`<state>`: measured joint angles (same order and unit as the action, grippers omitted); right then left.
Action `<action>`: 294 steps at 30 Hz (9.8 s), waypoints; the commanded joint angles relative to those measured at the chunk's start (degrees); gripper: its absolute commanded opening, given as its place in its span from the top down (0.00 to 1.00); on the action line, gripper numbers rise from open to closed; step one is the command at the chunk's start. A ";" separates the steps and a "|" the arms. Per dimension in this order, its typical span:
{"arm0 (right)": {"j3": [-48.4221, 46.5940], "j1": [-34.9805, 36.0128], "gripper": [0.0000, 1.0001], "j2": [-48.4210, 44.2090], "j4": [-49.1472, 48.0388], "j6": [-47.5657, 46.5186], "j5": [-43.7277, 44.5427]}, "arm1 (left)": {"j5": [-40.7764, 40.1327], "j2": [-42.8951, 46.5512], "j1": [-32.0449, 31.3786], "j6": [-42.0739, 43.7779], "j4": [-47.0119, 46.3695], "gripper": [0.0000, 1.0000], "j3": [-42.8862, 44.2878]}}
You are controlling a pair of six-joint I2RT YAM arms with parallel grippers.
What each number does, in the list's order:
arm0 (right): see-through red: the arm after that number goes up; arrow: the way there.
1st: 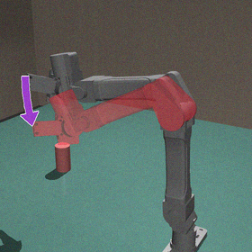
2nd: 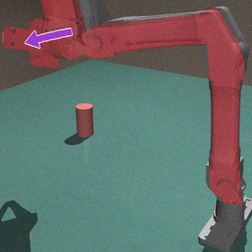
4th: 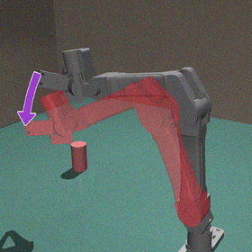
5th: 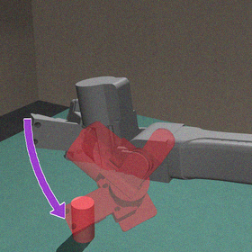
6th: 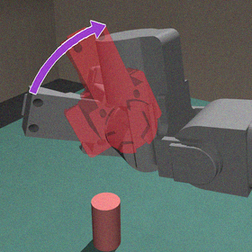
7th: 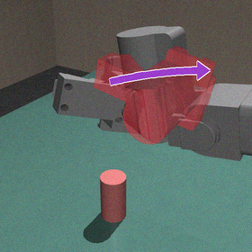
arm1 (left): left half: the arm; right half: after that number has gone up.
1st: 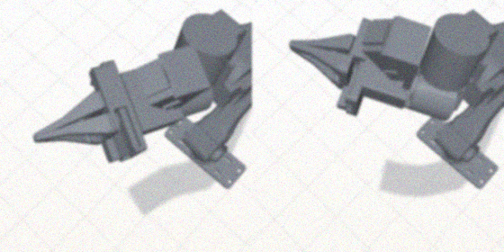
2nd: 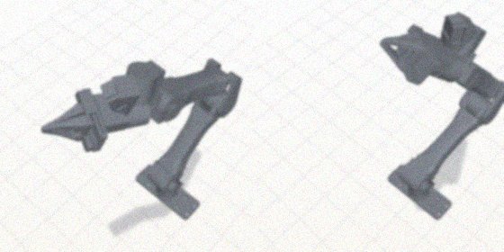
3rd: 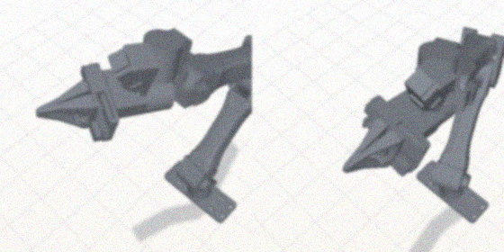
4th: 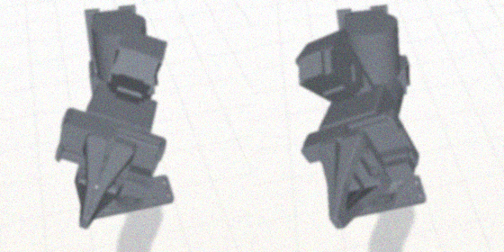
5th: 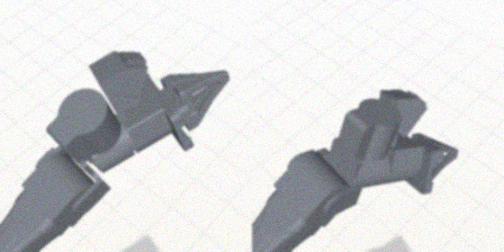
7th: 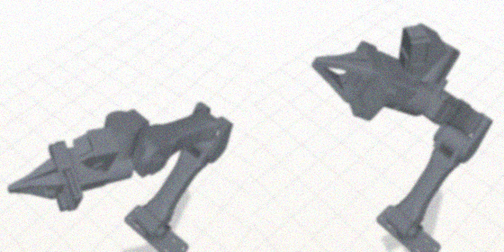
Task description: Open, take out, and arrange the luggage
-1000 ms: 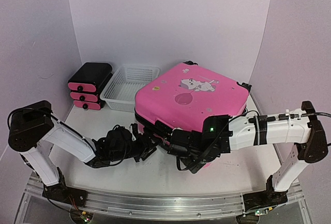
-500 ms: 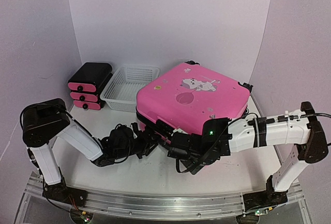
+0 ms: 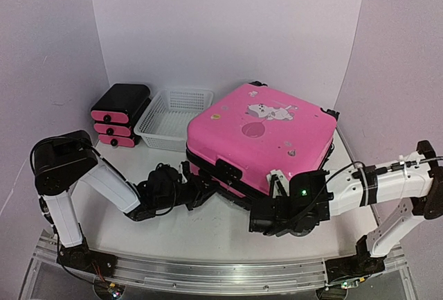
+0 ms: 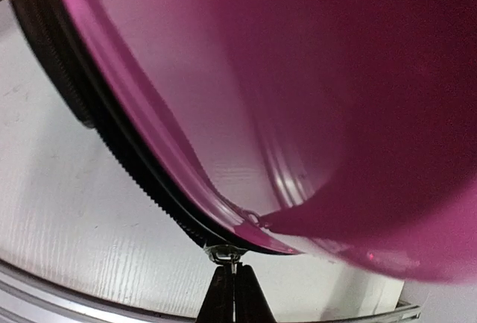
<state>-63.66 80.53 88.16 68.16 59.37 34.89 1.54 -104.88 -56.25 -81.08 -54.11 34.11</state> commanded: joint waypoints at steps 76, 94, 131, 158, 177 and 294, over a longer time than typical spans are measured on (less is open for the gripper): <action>-14.93 -5.18 0.09 -11.77 -11.20 -30.46 -10.23 | 18.53 7.33 2.36 50.01 17.30 0.64 10.90; -15.24 -5.13 0.09 -11.60 -11.13 -30.63 -10.47 | 18.22 5.82 2.28 47.72 12.82 0.84 10.31; 0.27 -4.53 0.51 4.03 -55.67 -65.03 -12.59 | -7.86 19.06 4.85 67.92 39.58 1.00 9.76; -8.38 -12.68 0.57 23.23 -58.04 -66.54 1.29 | 1.11 18.82 8.87 71.38 41.71 1.00 11.61; 1.95 -17.02 1.00 18.50 -48.75 -62.79 -11.18 | 2.35 16.38 11.34 69.45 42.11 1.00 13.83; 41.50 -41.33 1.00 -39.58 -11.79 42.67 0.07 | 7.42 -27.59 18.16 75.65 50.24 1.00 74.15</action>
<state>-24.03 40.23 49.08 37.89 106.02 32.42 14.68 -129.86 -42.44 -9.37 -1.91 99.33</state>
